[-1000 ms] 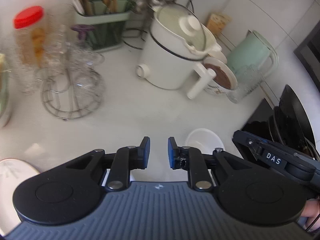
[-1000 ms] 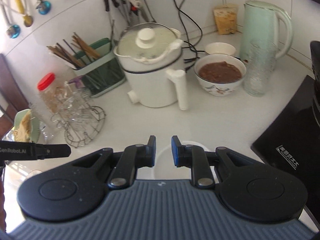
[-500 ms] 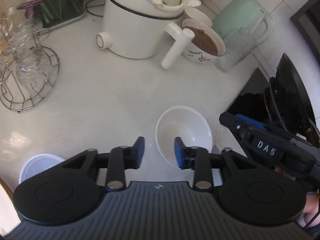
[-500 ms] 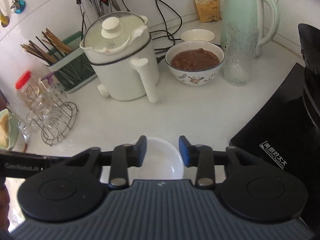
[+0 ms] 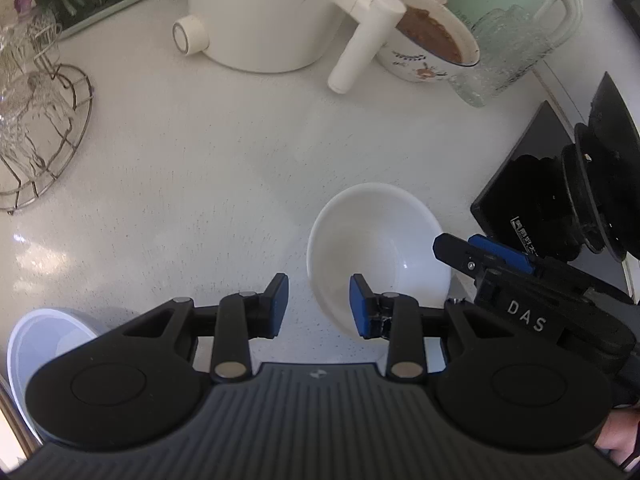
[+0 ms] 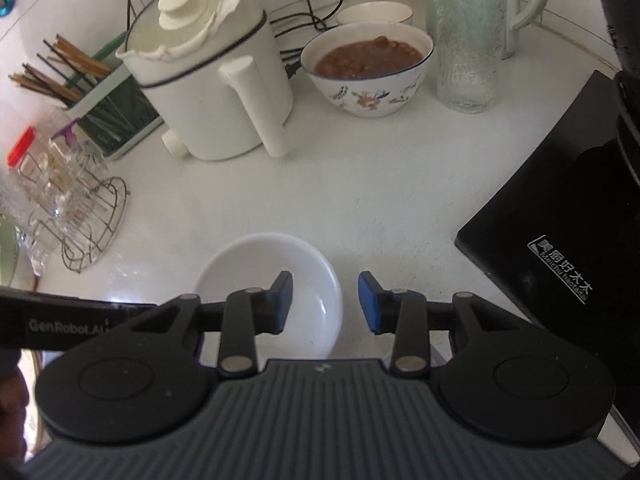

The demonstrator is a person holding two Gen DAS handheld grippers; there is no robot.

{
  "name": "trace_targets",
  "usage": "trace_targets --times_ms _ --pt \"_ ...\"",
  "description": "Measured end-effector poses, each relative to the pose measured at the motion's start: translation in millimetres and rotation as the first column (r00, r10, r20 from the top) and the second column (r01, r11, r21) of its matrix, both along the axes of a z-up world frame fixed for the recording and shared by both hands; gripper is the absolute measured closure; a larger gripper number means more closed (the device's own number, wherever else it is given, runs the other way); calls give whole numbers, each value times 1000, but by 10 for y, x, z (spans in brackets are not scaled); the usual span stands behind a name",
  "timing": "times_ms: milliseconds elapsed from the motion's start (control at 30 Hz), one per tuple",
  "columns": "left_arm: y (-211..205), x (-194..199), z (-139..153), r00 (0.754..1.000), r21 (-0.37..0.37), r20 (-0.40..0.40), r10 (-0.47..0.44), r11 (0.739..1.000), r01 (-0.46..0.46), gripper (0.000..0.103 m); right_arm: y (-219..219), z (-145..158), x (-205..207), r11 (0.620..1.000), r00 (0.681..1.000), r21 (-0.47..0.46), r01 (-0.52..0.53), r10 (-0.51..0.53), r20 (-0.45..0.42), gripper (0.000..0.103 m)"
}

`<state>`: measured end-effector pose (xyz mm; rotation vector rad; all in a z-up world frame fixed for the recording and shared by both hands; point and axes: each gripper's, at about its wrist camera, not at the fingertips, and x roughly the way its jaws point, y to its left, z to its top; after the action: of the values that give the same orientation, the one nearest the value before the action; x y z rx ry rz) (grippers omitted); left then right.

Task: Organize plates and bowls
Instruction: 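Move both grippers toward the white ceramic bowl, then close both grippers on the rim of the white ceramic bowl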

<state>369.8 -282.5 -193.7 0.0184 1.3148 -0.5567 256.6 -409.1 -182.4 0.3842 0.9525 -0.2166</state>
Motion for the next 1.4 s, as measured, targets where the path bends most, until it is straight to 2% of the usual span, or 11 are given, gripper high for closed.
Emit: trace_targets --times_ms 167,300,367,433,733,867,1033,1400 --pt "-13 -5 -120 1000 6 -27 11 1000 -11 65 -24 -100 24 1000 999 15 16 -15 -31 65" --pt "-43 -30 -161 1000 -1 -19 18 1000 -18 66 -13 -183 20 1000 999 20 10 -9 -49 65" --pt "-44 -36 -172 1000 -9 -13 5 1000 -5 68 -4 -205 22 1000 998 24 1 0 -57 69" --pt "-60 -36 -186 1000 -3 -15 -6 1000 6 74 1 -195 16 999 999 37 -13 15 -53 74" --pt "-57 -36 -230 1000 3 -3 3 1000 -3 88 55 -194 35 998 997 21 -55 56 -45 78" --pt "-17 -42 -243 1000 -3 1 14 1000 -14 89 45 -270 36 998 996 43 -56 59 -65 81" --pt "9 -69 -203 999 26 38 15 1000 -16 91 136 -307 18 997 994 47 -67 71 -87 82" --pt "181 -135 -130 998 -2 22 52 999 -52 90 193 -203 7 993 991 62 -103 108 -79 82"
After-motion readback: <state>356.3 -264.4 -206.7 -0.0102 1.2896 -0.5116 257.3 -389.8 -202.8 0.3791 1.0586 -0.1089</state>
